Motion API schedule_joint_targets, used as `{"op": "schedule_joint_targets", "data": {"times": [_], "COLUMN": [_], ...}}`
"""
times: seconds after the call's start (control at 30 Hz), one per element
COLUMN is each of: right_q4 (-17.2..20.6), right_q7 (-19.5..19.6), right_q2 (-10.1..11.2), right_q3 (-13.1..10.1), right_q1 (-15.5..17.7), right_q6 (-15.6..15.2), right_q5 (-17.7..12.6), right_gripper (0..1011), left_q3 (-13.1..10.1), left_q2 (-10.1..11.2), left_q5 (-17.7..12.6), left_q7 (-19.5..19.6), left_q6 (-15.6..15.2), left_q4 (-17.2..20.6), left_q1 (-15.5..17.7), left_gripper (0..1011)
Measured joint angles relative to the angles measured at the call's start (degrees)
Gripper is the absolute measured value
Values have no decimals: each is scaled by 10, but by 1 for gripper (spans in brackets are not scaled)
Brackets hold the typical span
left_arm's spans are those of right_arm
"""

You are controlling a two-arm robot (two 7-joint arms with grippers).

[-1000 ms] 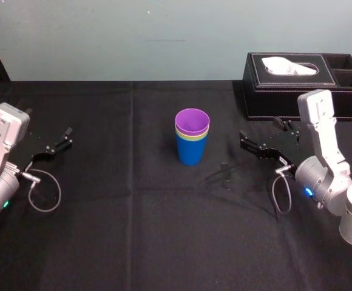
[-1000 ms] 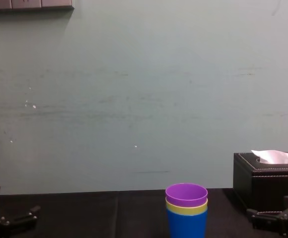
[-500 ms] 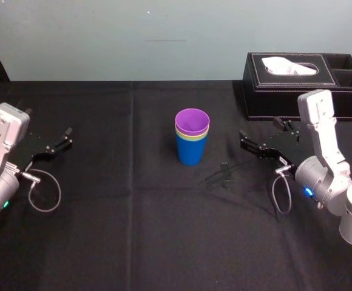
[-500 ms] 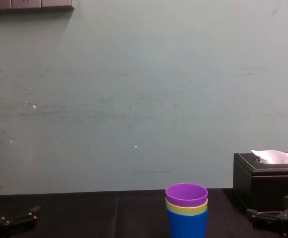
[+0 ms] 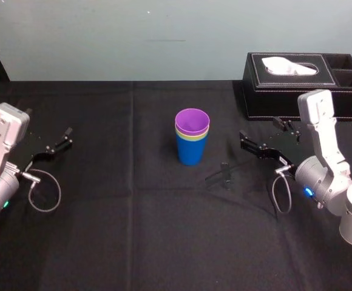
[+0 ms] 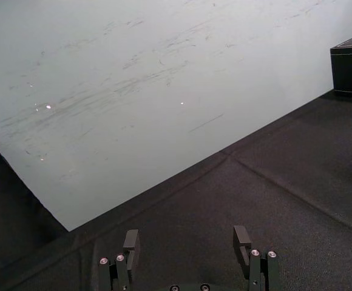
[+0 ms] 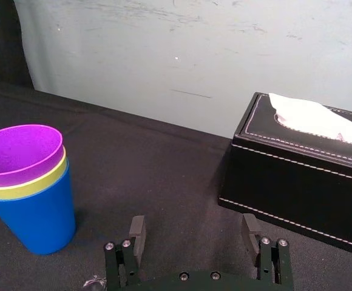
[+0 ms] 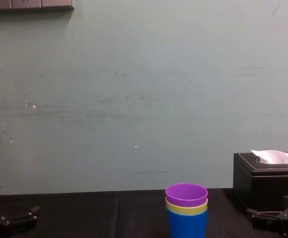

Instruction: Stack the three plastic cups sequentially using one hand.

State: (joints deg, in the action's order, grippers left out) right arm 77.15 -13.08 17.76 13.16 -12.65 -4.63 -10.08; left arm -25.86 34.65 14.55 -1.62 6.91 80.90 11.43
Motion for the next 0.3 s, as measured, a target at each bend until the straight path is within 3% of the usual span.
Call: {"op": "schedule_joint_targets", "data": {"times": [0.3], "right_q4": [0], "right_q7": [0], "right_q2": [0], "right_q3": [0], "right_q1": [0], "right_q6": [0], "right_q5": [0], "right_gripper": [1002], "left_q3": [0], "left_q2": [0], "left_q5": [0], "left_q7": [0], "left_q6": [0], "left_q4": [0], "left_q1": [0], "left_gripper": [1011]}}
